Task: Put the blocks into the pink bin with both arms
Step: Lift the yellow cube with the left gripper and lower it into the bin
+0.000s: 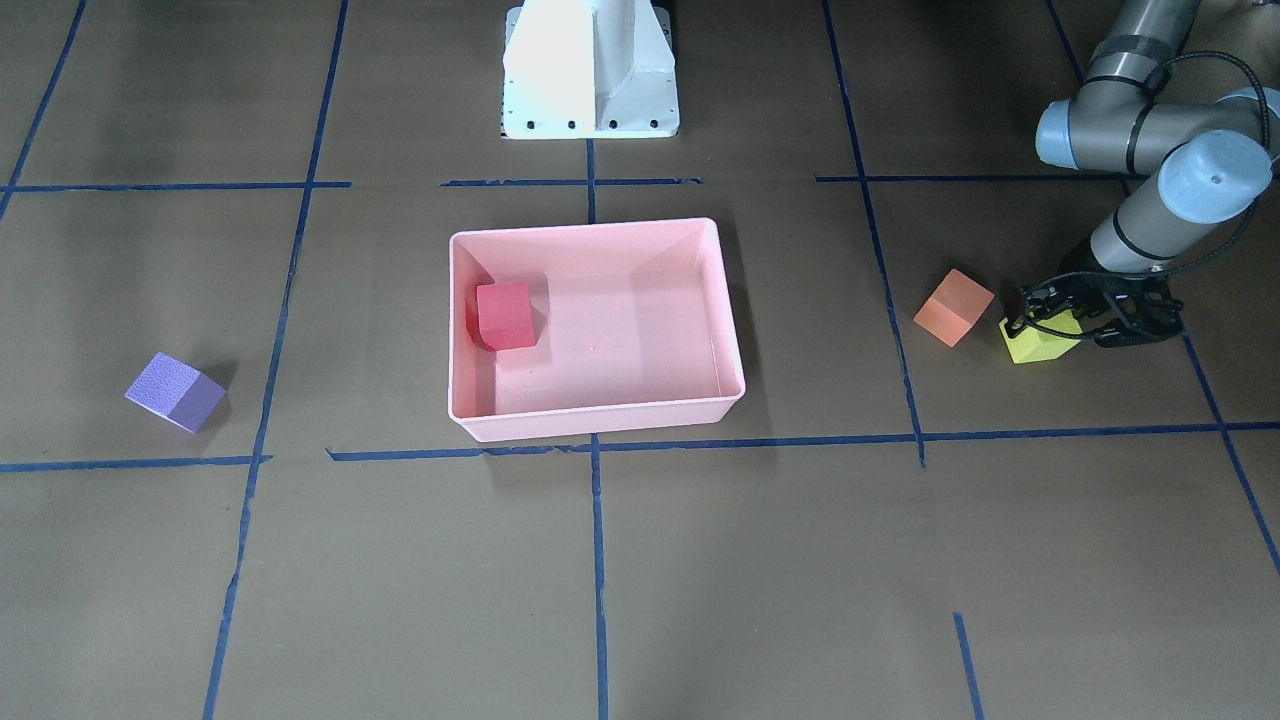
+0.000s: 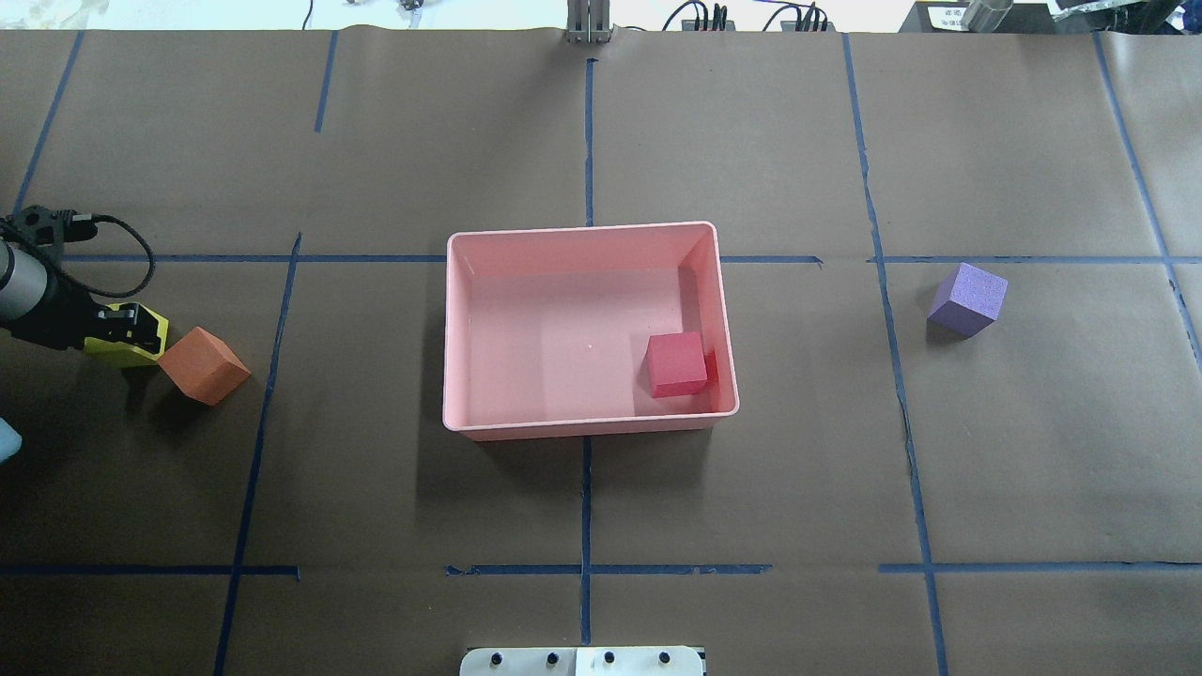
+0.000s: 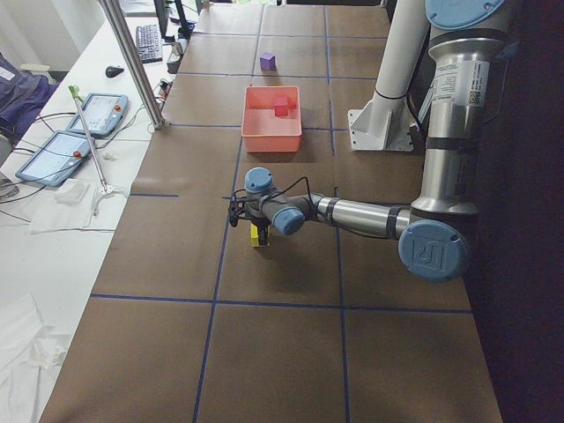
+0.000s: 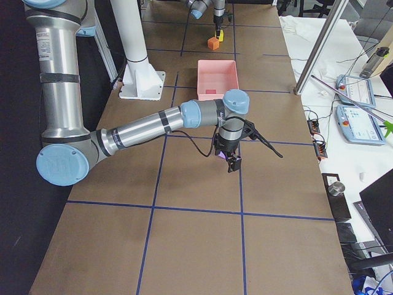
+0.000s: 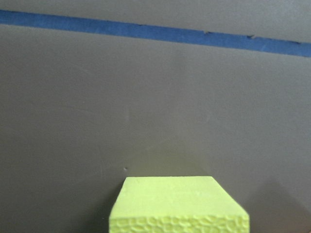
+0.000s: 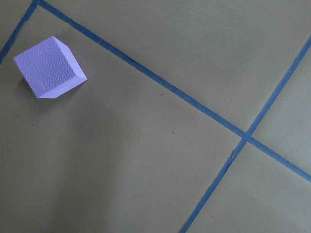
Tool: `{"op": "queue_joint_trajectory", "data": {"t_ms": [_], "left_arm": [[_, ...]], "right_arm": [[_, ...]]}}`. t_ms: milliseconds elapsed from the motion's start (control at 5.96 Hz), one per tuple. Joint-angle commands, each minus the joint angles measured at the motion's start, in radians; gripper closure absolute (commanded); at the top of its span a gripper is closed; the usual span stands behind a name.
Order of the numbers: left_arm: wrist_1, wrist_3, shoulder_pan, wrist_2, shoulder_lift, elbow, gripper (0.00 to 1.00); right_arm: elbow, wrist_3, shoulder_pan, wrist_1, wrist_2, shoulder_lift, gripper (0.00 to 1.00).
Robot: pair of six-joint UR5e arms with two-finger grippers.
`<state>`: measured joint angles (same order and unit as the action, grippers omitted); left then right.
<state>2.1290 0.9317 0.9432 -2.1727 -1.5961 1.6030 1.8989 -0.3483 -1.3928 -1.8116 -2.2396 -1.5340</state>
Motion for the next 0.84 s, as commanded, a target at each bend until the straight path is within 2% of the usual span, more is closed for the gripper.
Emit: {"op": "queue_joint_trajectory", "data": {"t_ms": [0, 168, 335, 671], "left_arm": [[-0.007, -0.002, 0.113, -0.002, 0.001, 0.090, 0.69], [-0.039, -0.002, 0.135, -0.004, -0.002, 0.176, 0.69], [-0.167, -0.002, 0.134, -0.003, -0.057, 0.251, 0.68], [-0.323, 0.013, 0.083, 0.002, -0.199, 0.272, 0.66]], "right_arm": [[0.003, 0.000, 0.000, 0.000, 0.000, -0.002, 0.00], [0.008, 0.002, 0.000, 0.000, 0.000, -0.008, 0.00], [0.009, 0.002, 0.000, 0.002, -0.002, -0.008, 0.00], [0.011, 0.006, 0.000, 0.002, -0.009, -0.006, 0.00]]}}
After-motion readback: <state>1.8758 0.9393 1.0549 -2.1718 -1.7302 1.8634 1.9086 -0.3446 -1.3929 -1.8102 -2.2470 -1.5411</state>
